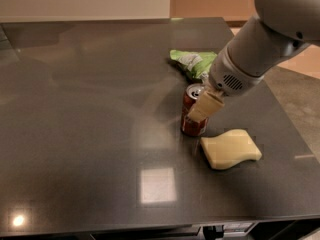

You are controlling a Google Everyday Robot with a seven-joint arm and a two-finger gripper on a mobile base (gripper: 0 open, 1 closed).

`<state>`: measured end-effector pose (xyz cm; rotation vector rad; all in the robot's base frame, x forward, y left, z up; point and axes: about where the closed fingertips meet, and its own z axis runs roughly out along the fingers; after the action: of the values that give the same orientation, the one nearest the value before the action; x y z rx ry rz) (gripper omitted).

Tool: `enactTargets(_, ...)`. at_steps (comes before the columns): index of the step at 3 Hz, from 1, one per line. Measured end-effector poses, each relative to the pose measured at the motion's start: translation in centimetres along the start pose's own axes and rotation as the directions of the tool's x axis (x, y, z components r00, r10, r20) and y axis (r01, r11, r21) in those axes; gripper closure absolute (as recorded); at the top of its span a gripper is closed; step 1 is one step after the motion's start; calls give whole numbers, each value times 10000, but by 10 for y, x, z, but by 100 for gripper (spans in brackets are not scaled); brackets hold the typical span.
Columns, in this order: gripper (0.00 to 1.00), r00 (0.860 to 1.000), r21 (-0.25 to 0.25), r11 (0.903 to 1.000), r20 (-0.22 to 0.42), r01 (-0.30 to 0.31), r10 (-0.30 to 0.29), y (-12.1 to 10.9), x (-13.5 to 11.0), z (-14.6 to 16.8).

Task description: Move coke can near sponge

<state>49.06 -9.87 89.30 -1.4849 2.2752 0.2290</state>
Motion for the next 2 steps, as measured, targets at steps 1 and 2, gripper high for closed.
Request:
enactTargets(1,13,10000,-10,10000,-8,19,-19,1,-1,1)
enactTargets(2,0,10000,-21,10000,-15,40,-40,2,-1,1)
